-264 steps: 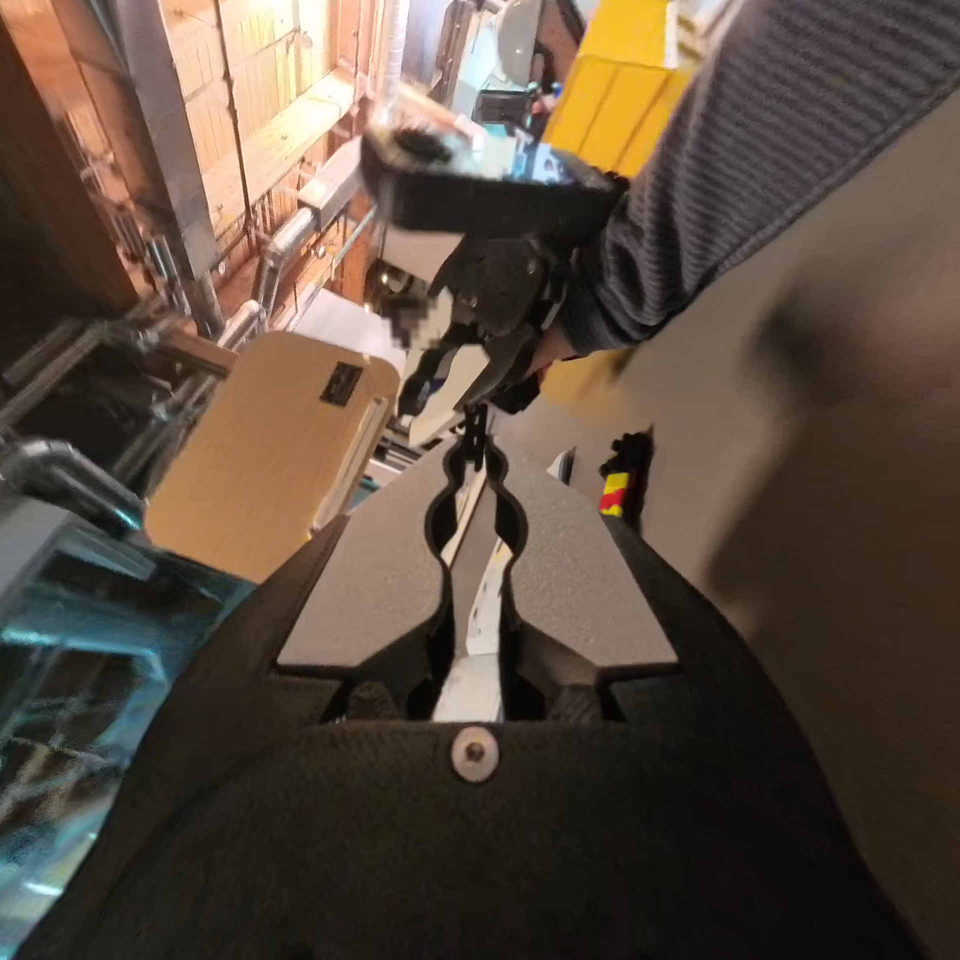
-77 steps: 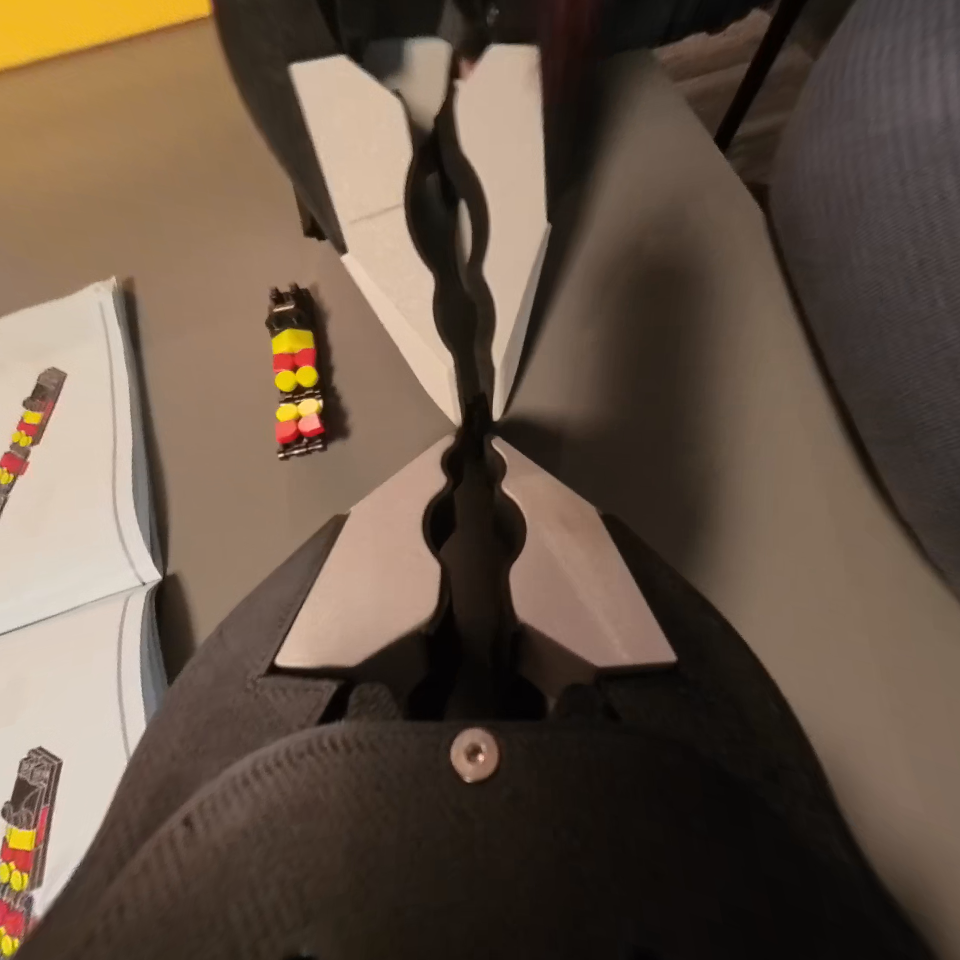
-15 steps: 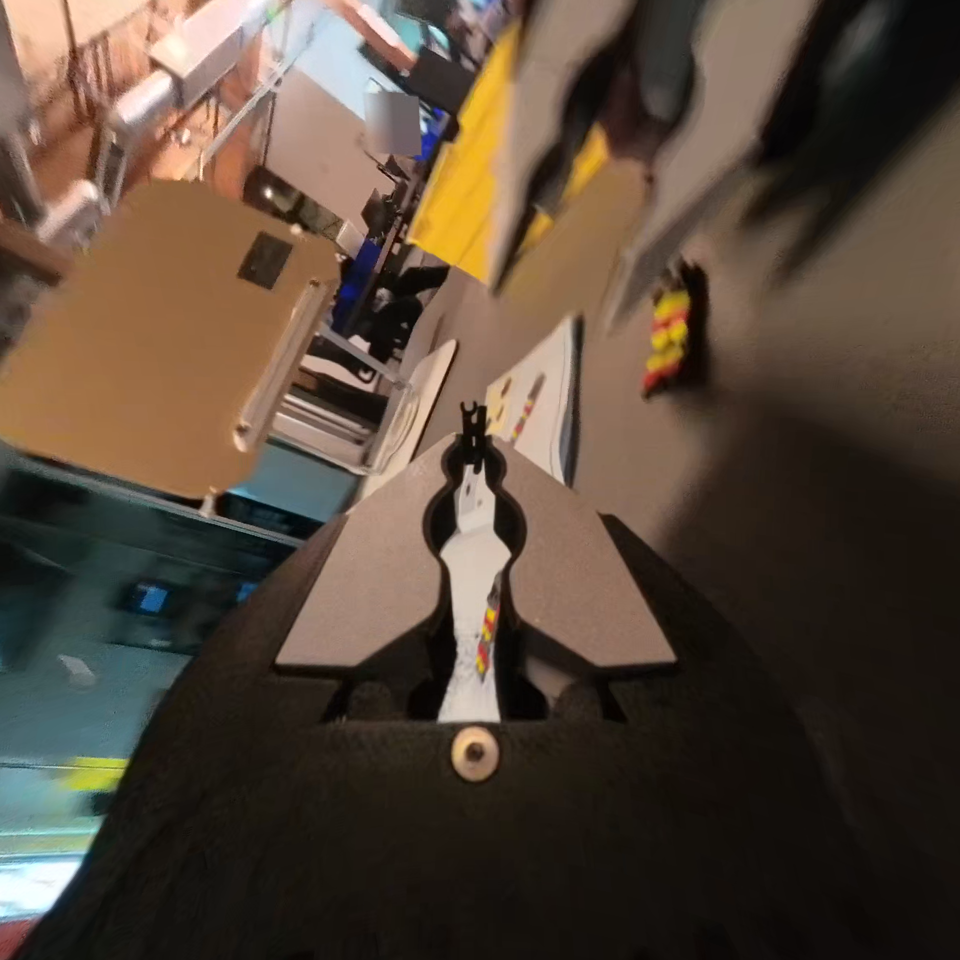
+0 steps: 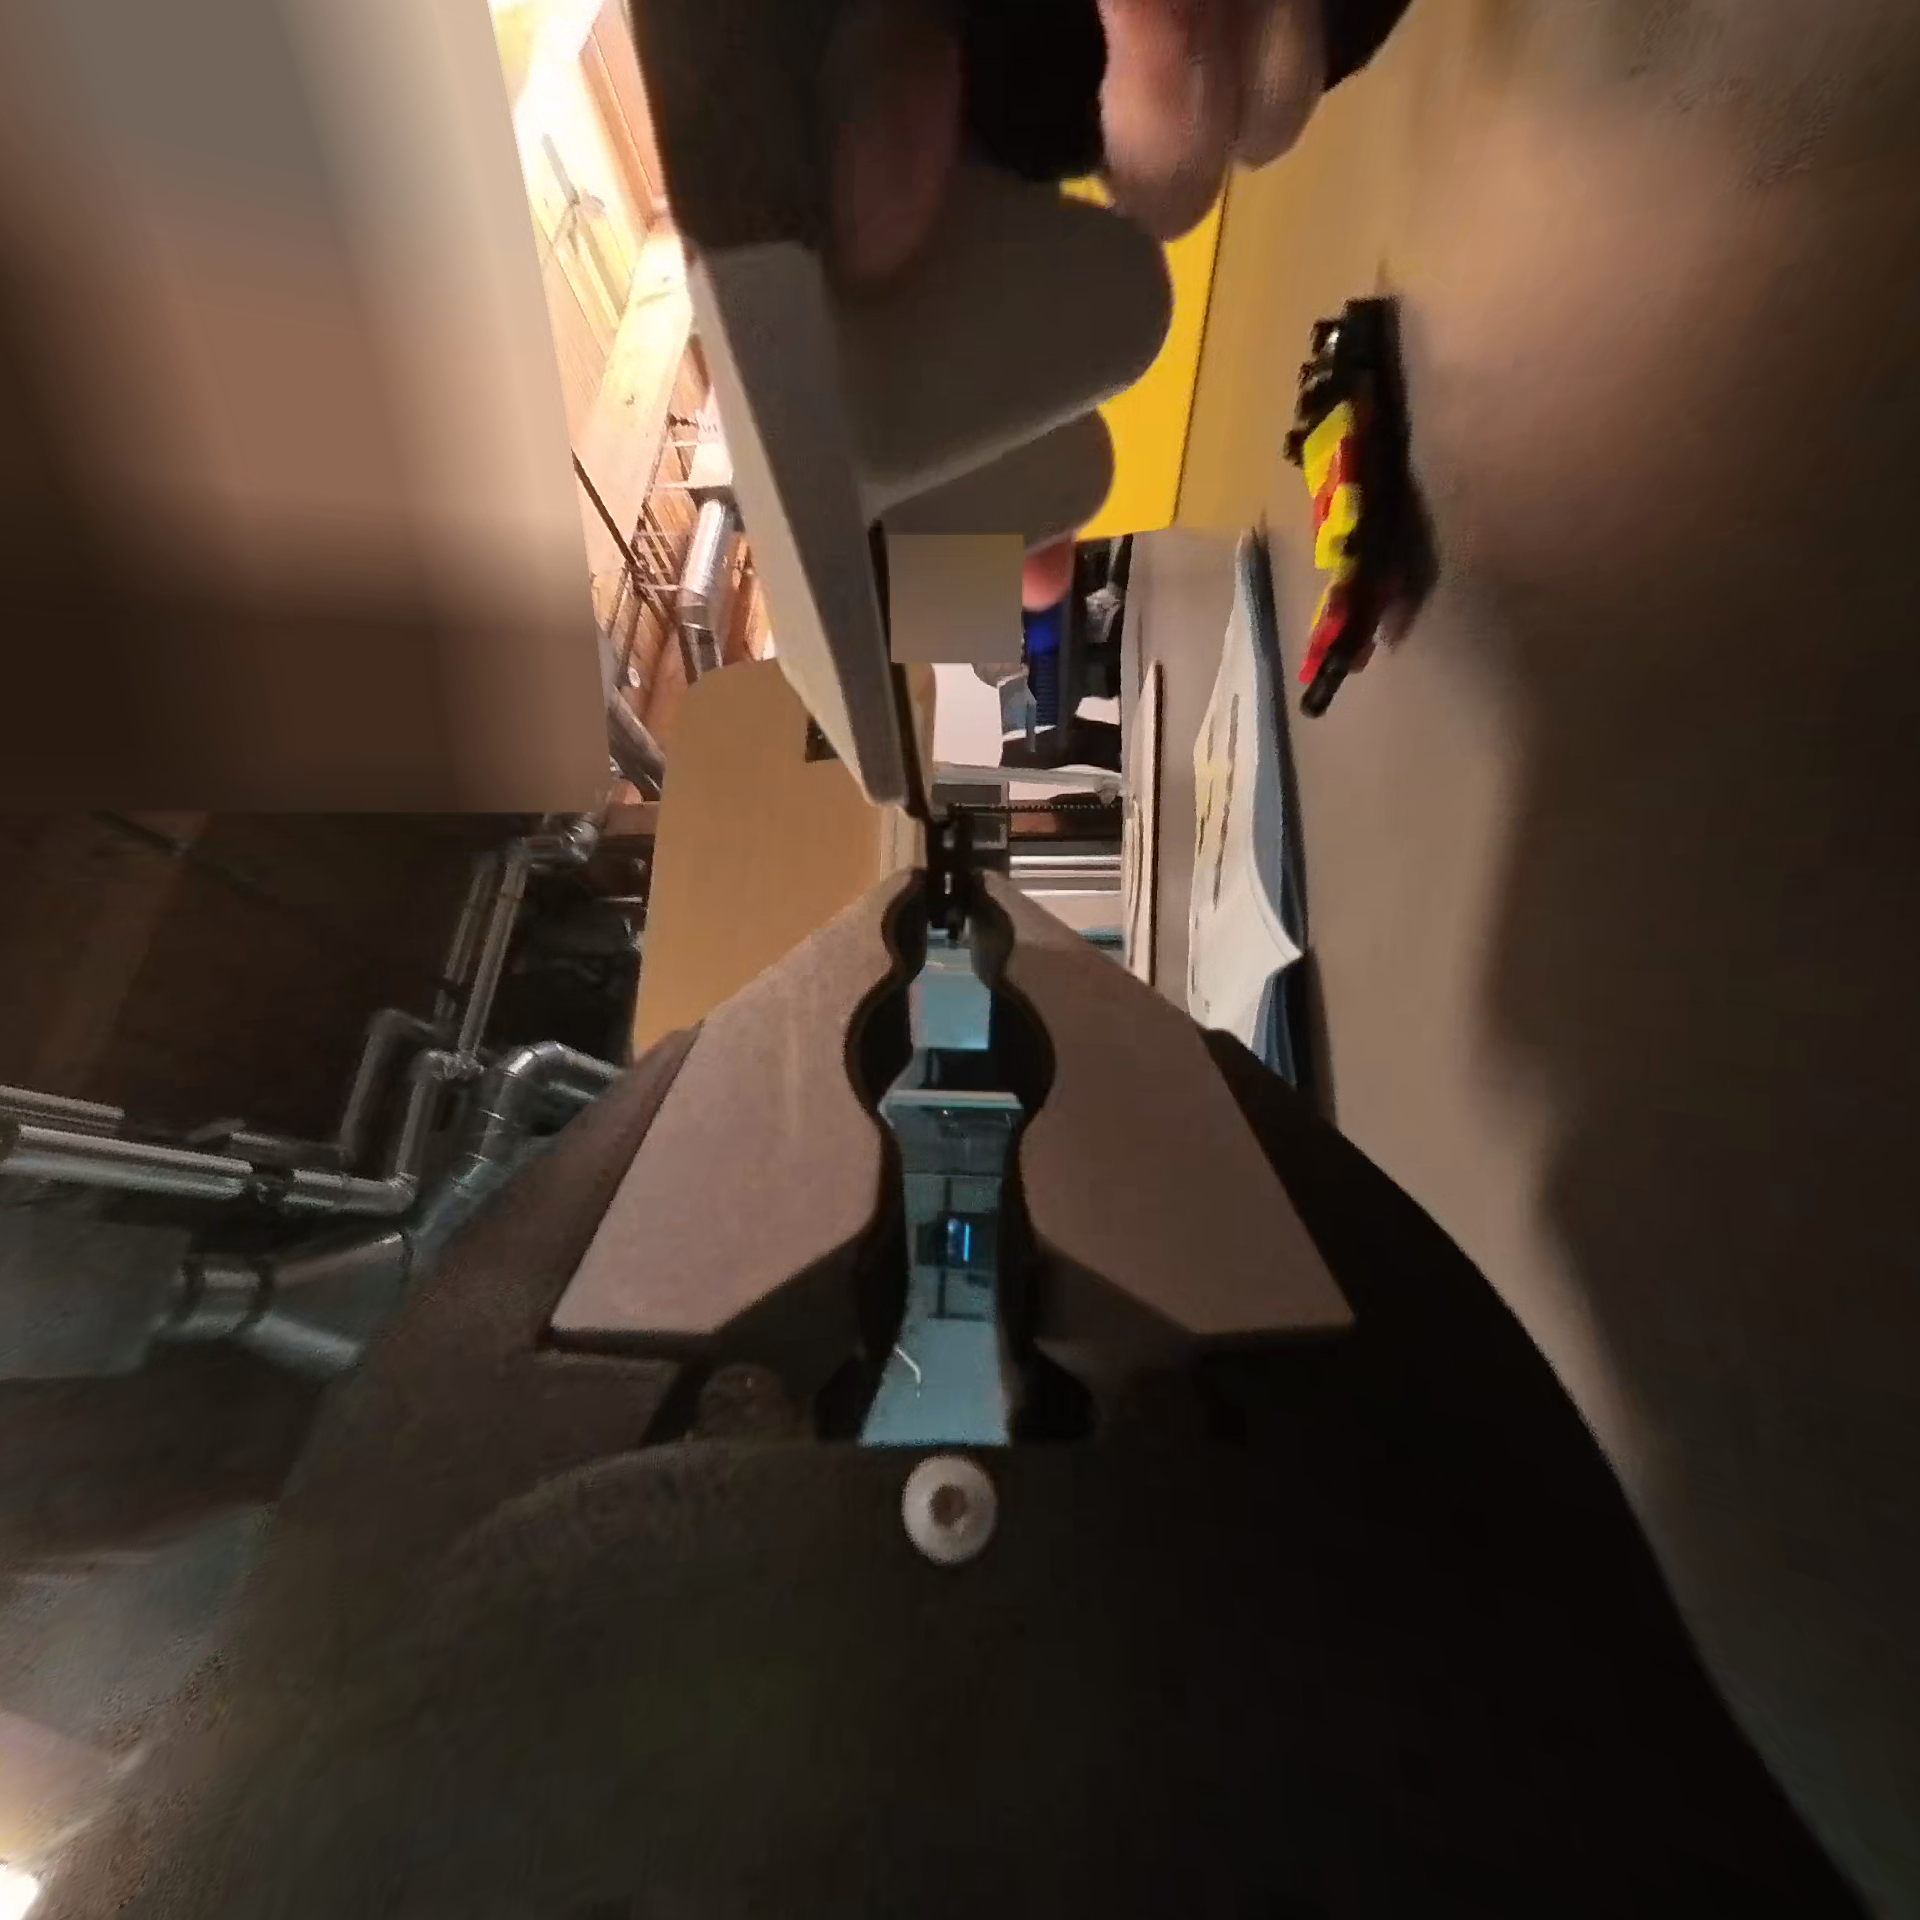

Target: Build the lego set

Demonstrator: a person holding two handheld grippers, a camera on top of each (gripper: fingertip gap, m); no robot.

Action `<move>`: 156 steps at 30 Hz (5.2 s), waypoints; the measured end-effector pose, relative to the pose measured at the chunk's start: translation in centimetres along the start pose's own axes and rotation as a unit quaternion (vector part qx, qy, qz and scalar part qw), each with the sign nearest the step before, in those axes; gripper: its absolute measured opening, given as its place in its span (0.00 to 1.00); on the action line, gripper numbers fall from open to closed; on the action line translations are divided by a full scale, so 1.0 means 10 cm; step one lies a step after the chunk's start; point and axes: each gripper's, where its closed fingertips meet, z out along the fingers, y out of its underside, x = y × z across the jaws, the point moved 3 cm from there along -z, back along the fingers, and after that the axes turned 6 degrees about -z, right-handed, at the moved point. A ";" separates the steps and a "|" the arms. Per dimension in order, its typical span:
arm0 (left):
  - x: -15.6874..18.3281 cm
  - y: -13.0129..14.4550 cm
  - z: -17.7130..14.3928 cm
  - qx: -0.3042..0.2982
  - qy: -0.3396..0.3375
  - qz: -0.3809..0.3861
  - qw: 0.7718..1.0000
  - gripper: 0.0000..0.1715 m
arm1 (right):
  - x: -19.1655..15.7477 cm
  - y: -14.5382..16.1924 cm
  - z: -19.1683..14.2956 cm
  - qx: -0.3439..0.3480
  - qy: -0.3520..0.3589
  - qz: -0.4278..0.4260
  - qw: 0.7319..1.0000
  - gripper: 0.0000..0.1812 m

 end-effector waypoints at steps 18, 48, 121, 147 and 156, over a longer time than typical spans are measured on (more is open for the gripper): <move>-0.13 -0.21 -0.11 0.141 0.198 -0.463 0.853 0.30 | 0.09 0.04 -0.17 0.009 0.083 -0.318 0.944 0.08; -0.10 -0.02 0.14 0.012 0.205 -0.660 0.723 0.14 | 0.10 0.10 0.00 -0.112 0.235 -0.553 0.791 0.08; -0.14 -0.09 -0.09 0.148 0.343 -0.657 0.655 0.11 | -0.01 0.08 -0.09 0.003 0.044 -0.233 0.971 0.07; 0.14 0.02 0.05 -0.008 0.409 -0.746 0.525 0.01 | -0.09 0.27 -0.03 -0.078 0.056 -0.407 0.909 0.04; 0.18 0.02 0.05 -0.019 0.424 -0.749 0.509 0.01 | -0.12 0.40 0.01 -0.120 0.051 -0.467 0.874 0.02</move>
